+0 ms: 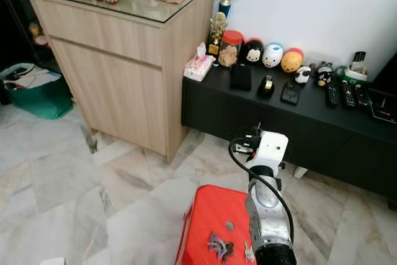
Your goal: Hang keys on a hook
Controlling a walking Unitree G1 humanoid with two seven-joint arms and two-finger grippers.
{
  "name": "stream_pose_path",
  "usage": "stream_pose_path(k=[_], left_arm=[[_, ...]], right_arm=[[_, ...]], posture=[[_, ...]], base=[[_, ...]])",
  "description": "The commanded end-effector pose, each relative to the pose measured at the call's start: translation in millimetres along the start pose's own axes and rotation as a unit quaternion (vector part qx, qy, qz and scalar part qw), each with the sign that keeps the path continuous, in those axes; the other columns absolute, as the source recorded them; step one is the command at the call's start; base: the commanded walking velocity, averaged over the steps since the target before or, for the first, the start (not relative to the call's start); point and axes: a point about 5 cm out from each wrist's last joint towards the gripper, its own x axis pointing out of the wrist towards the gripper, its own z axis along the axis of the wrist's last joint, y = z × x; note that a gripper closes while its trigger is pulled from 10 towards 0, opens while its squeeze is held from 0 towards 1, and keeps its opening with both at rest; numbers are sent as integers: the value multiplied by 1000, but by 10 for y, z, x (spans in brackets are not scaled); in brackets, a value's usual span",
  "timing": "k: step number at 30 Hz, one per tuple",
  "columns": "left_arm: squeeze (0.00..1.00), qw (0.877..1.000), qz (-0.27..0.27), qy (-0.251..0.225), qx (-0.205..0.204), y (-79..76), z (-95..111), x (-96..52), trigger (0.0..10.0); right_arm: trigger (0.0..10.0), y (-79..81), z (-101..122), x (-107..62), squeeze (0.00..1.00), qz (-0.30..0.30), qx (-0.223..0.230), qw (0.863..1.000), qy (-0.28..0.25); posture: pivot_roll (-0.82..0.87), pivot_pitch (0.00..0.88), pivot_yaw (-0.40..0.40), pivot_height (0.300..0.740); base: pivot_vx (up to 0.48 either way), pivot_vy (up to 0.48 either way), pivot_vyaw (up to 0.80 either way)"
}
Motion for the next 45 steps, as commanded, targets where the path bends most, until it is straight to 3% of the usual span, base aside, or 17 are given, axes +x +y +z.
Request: stream_pose_path(k=[1,15,24,37,45], left_arm=[[0,1000,-6,21,-6,-31,-113,-31,10000],[0,1000,2,22,-17,72,-172,-69,10000],[0,999,-11,35,-21,-160,-226,-66,10000],[0,999,-25,28,-19,-374,-194,-53,10000],[0,999,-37,27,-14,-492,-179,-49,10000]], right_arm=[[10000,-18,11,17,0,-3,0,1000,0],[10000,-57,33,50,0,-14,2,1000,-6],[10000,-69,-11,45,0,-15,14,1000,5],[10000,-84,-17,31,0,-13,11,1000,9],[10000,-3,-117,26,0,3,70,997,46]], posture=[[120,0,-100,740],[91,0,-96,740],[94,0,-113,740],[85,0,-122,740],[41,0,-98,740]], base=[[-292,0,0],[-298,0,0],[-317,0,0],[-292,0,0],[0,0,0]])
